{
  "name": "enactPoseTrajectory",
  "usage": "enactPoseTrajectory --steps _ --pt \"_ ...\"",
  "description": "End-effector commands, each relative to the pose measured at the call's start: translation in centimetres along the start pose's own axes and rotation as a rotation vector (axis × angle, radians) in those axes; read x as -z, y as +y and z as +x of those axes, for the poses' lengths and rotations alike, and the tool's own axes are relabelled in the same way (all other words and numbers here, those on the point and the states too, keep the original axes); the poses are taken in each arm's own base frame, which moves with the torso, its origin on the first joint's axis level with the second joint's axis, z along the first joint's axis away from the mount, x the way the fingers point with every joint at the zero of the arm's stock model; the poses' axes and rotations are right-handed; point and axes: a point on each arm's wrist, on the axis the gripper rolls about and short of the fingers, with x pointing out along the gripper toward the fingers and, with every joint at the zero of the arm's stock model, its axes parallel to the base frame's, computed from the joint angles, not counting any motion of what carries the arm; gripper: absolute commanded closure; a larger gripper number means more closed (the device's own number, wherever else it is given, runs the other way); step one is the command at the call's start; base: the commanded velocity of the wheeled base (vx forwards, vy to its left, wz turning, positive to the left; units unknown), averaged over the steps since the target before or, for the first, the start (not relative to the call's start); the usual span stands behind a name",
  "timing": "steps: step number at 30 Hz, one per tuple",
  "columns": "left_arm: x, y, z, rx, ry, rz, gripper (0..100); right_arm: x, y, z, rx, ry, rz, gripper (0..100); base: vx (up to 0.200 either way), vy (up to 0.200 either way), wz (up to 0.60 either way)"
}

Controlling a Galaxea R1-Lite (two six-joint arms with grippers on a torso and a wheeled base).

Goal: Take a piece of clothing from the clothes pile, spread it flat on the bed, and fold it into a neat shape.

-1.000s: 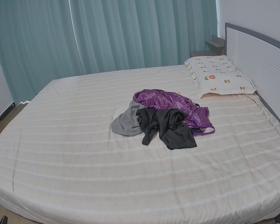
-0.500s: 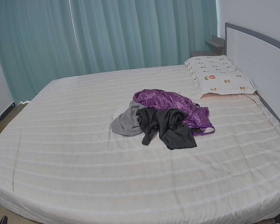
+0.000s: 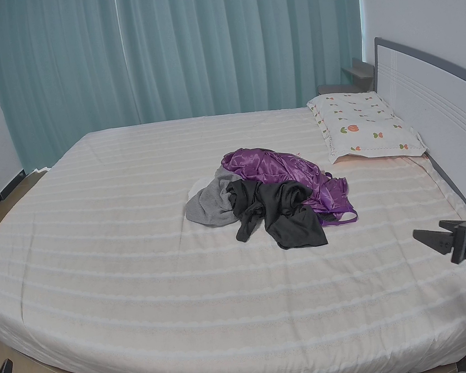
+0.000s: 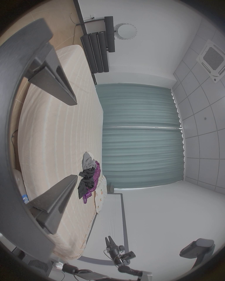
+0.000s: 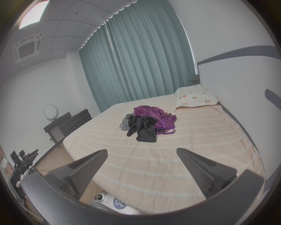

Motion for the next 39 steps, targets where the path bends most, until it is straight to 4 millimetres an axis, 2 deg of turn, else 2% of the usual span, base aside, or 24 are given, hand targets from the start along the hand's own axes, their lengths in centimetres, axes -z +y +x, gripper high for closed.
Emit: enactPoseTrajectory --steps 1,2,3,4,5,6,7,8,10,11,16,17,19,25,28,32,35,37,39 --pt "0.5 0.0 0.0 -0.001 0.0 0.001 0 1.4 -0.4 12.8 0.016 0.146 0.082 0 0.0 0.0 0.0" --pt "0.5 0.0 0.0 -0.001 0.0 0.001 0 2.1 -0.2 15.5 0.023 0.136 0.114 0 0.0 0.0 0.0" --pt "0.5 0.0 0.0 -0.001 0.0 -0.001 0 2.2 -0.2 15.8 0.024 0.136 0.117 0 0.0 0.0 0.0" --pt "0.5 0.0 0.0 -0.001 0.0 -0.001 0 2.8 -0.3 17.6 0.036 0.132 0.135 0 0.0 0.0 0.0" --pt "0.5 0.0 0.0 -0.001 0.0 -0.001 0 2.8 -0.3 17.6 0.036 0.132 0.135 0 0.0 0.0 0.0" --pt "0.5 0.0 0.0 -0.001 0.0 -0.001 0 3.5 -0.4 19.7 0.057 0.132 0.145 0 0.0 0.0 0.0" --pt "0.5 0.0 0.0 -0.001 0.0 -0.001 0 3.5 -0.4 19.7 0.057 0.132 0.145 0 0.0 0.0 0.0" --pt "0.5 0.0 0.0 -0.001 0.0 -0.001 0 4.3 -0.6 21.8 0.081 0.139 0.158 0 0.0 0.0 0.0" --pt "0.5 0.0 0.0 -0.001 0.0 0.001 0 4.7 -0.6 22.8 0.085 0.142 0.171 0 0.0 0.0 0.0" --pt "0.5 0.0 0.0 -0.001 0.0 -0.001 0 5.1 -0.6 24.3 0.091 0.146 0.195 0 0.0 0.0 0.0" --pt "0.5 0.0 0.0 -0.001 0.0 -0.001 0 6.8 -0.9 28.2 0.117 0.141 0.212 0 0.0 0.0 0.0" --pt "0.5 0.0 0.0 -0.001 0.0 -0.001 0 6.8 -0.9 28.3 0.117 0.141 0.212 0 0.0 0.0 0.0" --pt "0.5 0.0 0.0 -0.001 0.0 -0.001 0 7.6 -1.2 30.3 0.13 0.128 0.218 0 0.0 0.0 0.0" --pt "0.5 0.0 0.0 -0.001 0.0 0.001 0 8.5 -1.5 33.5 0.13 0.096 0.251 0 0.0 0.0 0.0" --pt "0.5 0.0 0.0 -0.001 0.0 -0.001 0 8.1 -1.6 34.2 0.13 0.09 0.263 0 0.0 0.0 0.0" --pt "0.5 0.0 0.0 -0.001 0.0 -0.001 0 7.6 -1.6 36.2 0.136 0.094 0.269 0 0.0 0.0 0.0" --pt "0.5 0.0 0.0 -0.001 0.0 -0.001 0 7.8 -1.6 37.4 0.142 0.093 0.27 0 0.0 0.0 0.0" --pt "0.5 0.0 0.0 -0.001 0.0 -0.001 0 8.8 -1.6 38.8 0.176 0.092 0.268 0 0.0 0.0 0.0" --pt "0.5 0.0 0.0 -0.001 0.0 -0.001 0 8.7 -1.6 39.5 0.178 0.073 0.286 0 0.0 0.0 0.0"
